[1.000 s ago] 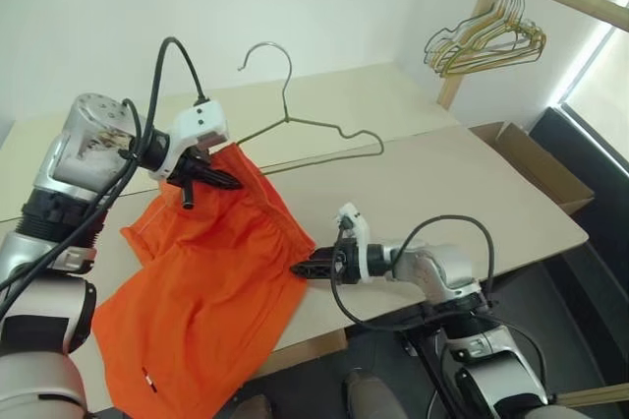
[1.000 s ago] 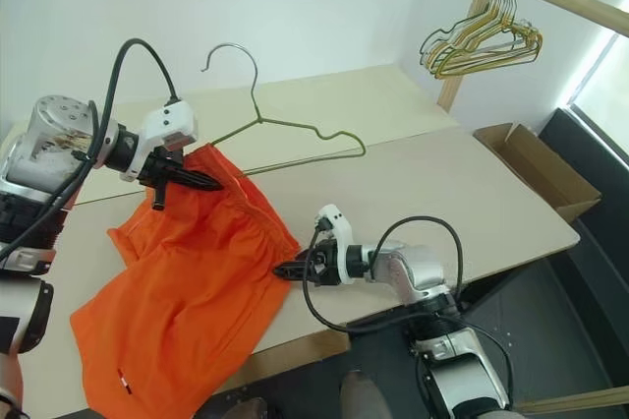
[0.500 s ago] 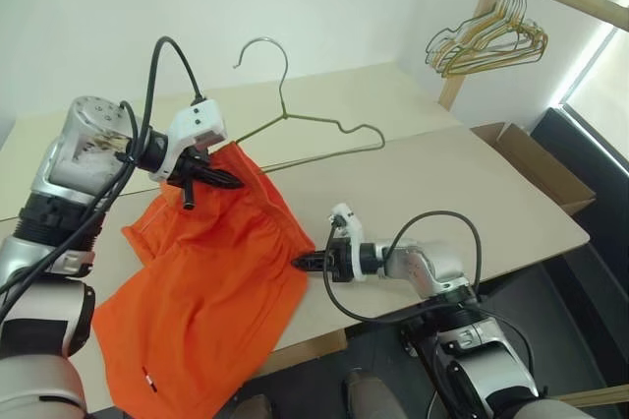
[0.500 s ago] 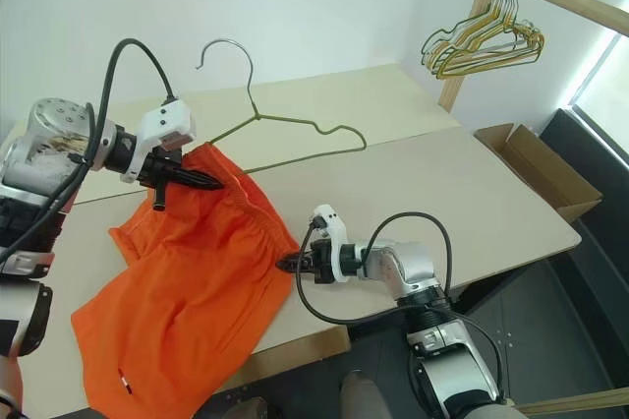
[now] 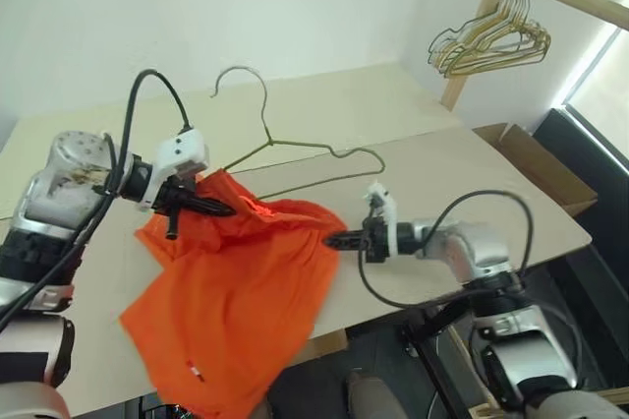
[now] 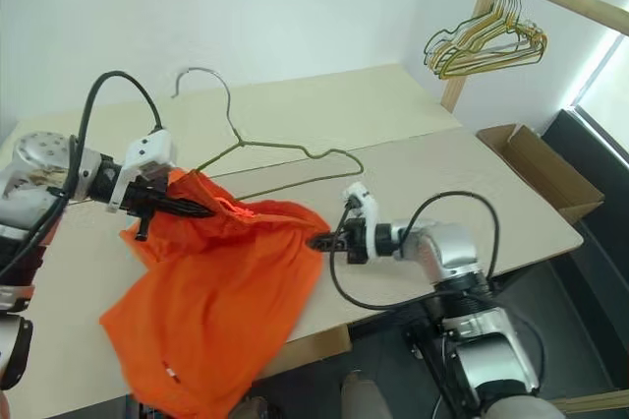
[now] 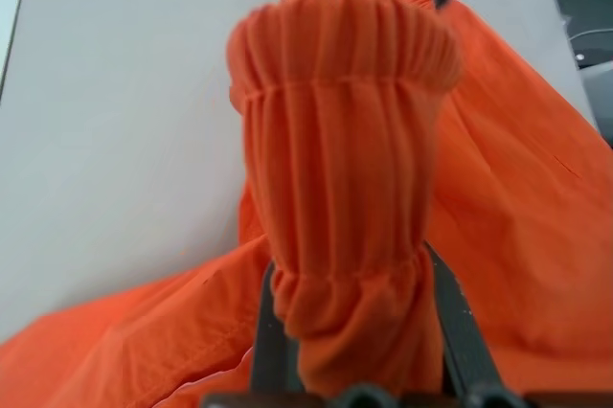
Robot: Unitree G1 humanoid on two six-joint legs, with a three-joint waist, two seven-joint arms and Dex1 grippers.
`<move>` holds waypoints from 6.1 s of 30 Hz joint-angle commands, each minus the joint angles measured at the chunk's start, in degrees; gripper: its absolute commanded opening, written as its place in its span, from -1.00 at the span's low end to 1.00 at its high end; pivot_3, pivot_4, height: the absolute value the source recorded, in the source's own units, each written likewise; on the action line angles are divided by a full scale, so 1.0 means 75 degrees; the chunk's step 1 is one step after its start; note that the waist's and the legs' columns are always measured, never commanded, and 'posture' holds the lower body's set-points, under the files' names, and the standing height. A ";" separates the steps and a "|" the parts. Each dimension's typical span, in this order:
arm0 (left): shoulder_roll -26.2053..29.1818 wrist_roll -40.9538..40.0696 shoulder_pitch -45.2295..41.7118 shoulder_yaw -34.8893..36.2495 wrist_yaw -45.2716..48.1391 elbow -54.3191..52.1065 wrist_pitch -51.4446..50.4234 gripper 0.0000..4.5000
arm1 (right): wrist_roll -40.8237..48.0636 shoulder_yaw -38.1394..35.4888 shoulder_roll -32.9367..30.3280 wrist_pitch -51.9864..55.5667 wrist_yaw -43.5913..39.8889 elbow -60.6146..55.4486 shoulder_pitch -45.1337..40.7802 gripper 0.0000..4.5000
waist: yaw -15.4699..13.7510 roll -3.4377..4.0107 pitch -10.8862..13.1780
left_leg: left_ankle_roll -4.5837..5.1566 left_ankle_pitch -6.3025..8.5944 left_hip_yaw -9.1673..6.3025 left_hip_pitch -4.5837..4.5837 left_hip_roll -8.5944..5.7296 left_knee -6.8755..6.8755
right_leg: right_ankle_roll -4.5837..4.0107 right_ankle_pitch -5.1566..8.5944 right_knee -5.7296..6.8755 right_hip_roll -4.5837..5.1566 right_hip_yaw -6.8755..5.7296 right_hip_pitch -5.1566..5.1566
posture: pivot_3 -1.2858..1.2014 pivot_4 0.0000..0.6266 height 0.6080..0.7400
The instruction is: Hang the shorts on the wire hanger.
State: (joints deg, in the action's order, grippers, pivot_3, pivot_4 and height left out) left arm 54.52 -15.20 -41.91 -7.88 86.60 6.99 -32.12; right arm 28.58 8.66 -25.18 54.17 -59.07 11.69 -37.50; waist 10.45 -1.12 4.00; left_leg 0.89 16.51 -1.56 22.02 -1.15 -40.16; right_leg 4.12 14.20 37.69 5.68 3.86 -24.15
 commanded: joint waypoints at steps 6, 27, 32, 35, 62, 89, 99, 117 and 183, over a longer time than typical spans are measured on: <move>0.0835 0.0175 0.0736 0.0521 0.0218 0.0074 0.1658 -1.00 | -0.0669 0.0299 -0.1260 -0.1290 -0.1574 0.1040 -0.0650 -0.99 | 0.0012 0.0000 0.0000 | 0.0001 0.0001 0.0004 0.0000 0.0002 0.0010 | 0.0000 0.0000 -0.0007 0.0001 0.0000 -0.0004 | -0.04 -0.88 1.00; 0.1116 0.0132 0.1293 0.0563 -0.0693 0.0250 0.1550 -1.00 | -0.1243 0.0530 -0.1926 -0.2234 -0.2602 0.2027 -0.1236 -0.99 | -0.0022 -0.0001 -0.0002 | -0.0001 -0.0001 0.0003 0.0008 0.0001 0.0006 | 0.0001 -0.0001 -0.0005 0.0012 -0.0005 -0.0007 | -0.04 -0.93 1.00; 0.1458 0.0027 0.1574 0.0496 0.0002 0.0087 0.1920 -1.00 | -0.1265 0.0500 -0.1980 -0.2259 -0.2604 0.2124 -0.1250 -0.99 | 0.0010 -0.0001 -0.0002 | -0.0001 -0.0001 0.0004 0.0007 0.0002 0.0009 | 0.0001 -0.0001 -0.0004 0.0009 -0.0005 -0.0010 | -0.04 -0.91 1.00; 0.1498 0.0380 0.1524 0.0356 -0.0183 0.0331 0.2028 -1.00 | -0.1291 0.0485 -0.2029 -0.2295 -0.2634 0.2196 -0.1285 -0.99 | -0.0015 -0.0001 -0.0002 | -0.0001 -0.0001 0.0003 0.0007 0.0002 0.0008 | 0.0001 -0.0001 -0.0005 0.0012 -0.0005 -0.0008 | -0.04 -0.90 1.00; 0.1717 0.0666 0.1723 0.0058 -0.0514 0.0861 0.2606 -1.00 | -0.1287 0.0405 -0.2276 -0.2306 -0.2747 0.2224 -0.1344 -0.99 | -0.0012 -0.0001 -0.0002 | -0.0001 -0.0001 0.0003 0.0008 0.0002 0.0008 | 0.0001 -0.0001 -0.0005 0.0012 -0.0005 -0.0009 | -0.05 -0.89 1.00; 0.1739 0.2147 0.1443 -0.1079 -0.1631 0.1354 0.2502 -1.00 | -0.1180 0.0354 -0.2315 -0.2385 -0.2894 0.1970 -0.1381 -0.99 | -0.0008 -0.0001 -0.0002 | -0.0001 -0.0001 0.0004 0.0009 0.0000 0.0005 | 0.0001 -0.0001 -0.0004 0.0013 -0.0005 -0.0008 | -0.06 -0.89 1.00; 0.0919 0.1947 0.0761 -0.1092 -0.1835 0.1186 0.1770 -1.00 | -0.0914 0.0152 -0.2073 -0.2867 -0.2802 0.0554 -0.1178 -0.64 | -0.0009 0.0004 -0.0005 | -0.0001 -0.0001 0.0004 0.0014 -0.0004 0.0003 | 0.0001 -0.0001 -0.0004 0.0012 -0.0007 -0.0012 | -0.06 -0.94 1.00; 0.0304 0.1640 -0.0075 -0.0724 -0.1052 0.0958 0.1617 -1.00 | -0.1158 0.0241 -0.1920 -0.1996 -0.1868 -0.0580 -0.1885 0.99 | 0.0000 0.0005 -0.0011 | -0.0003 -0.0002 0.0002 0.0025 -0.0002 -0.0004 | 0.0001 -0.0001 -0.0001 0.0020 -0.0011 -0.0019 | -0.08 -0.92 1.00; -0.0221 -0.0038 -0.1092 0.1686 -0.1597 0.1325 0.1677 0.98 | -0.2500 0.1616 -0.2666 -0.0075 -0.3784 -0.0590 -0.2557 -1.00 | 0.0184 0.0006 -0.0030 | -0.0026 -0.0015 -0.0022 0.0032 -0.0022 -0.0012 | 0.0004 0.0000 0.0028 0.0048 -0.0035 -0.0031 | -0.07 -0.95 1.00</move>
State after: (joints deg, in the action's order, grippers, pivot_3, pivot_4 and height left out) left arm 53.46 -11.92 -47.98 0.01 79.15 19.63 -15.98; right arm 6.90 25.03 -43.51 47.93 -88.15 11.68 -56.92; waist 11.83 -1.07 3.78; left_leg 0.72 16.41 -1.73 22.27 -1.33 -40.25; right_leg 4.15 14.21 37.88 6.07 3.60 -24.38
